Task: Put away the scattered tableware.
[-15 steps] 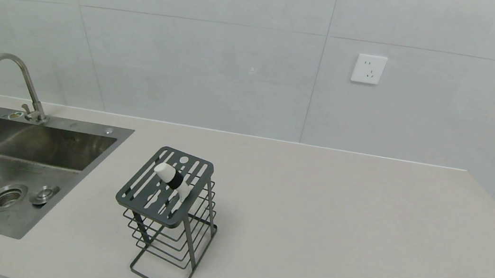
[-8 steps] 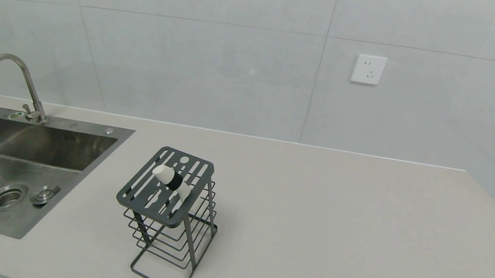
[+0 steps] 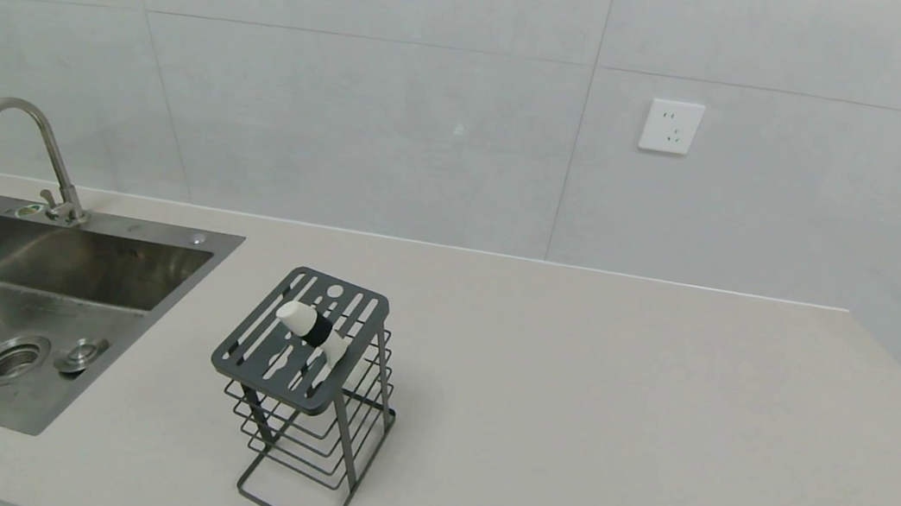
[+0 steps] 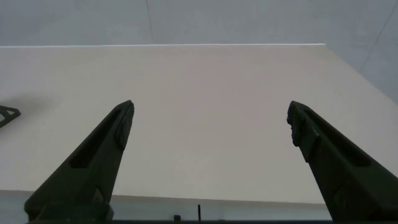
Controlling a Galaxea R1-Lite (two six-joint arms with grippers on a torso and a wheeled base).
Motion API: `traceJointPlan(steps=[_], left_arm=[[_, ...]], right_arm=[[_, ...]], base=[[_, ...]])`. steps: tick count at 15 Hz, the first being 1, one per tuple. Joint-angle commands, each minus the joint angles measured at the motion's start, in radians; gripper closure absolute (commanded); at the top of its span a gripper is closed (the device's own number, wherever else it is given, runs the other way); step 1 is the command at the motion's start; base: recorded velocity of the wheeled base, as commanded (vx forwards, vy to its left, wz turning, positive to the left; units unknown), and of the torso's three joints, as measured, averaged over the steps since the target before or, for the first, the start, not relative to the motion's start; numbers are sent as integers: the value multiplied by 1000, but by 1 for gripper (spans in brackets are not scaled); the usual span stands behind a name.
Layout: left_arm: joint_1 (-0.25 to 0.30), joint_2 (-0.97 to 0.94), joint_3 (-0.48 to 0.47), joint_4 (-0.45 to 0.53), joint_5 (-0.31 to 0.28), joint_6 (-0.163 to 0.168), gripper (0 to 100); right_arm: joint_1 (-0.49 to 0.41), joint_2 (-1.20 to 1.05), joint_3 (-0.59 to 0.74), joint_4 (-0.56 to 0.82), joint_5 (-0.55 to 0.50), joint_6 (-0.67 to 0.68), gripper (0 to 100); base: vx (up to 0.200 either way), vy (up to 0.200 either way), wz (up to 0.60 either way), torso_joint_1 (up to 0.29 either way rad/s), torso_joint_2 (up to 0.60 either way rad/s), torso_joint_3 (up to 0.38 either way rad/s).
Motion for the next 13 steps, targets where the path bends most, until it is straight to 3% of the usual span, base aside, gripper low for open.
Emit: traceJointPlan(steps=[1,2,6,11,13], left_arm=[[2,-1,4,-20,-48,15,0],[2,-1,15,-46,-41,46,0],[2,-1,16,-50,-44,41,0],[2,-1,13,-38,-40,23,0],[0,-1,11,-37,-41,-6,0]], right_arm=[[-2,1,0,-1,-12,0,0],[-2,1,0,-1,-12,-2,0],[2,2,0,2,26,-6,0],[2,1,0,1,26,-8,0],[2,2,0,2,26,-8,0]], base=[[0,0,0,0,0,0],[0,0,0,0,0,0],[0,0,0,0,0,0],[0,0,0,0,0,0],[0,0,0,0,0,0]])
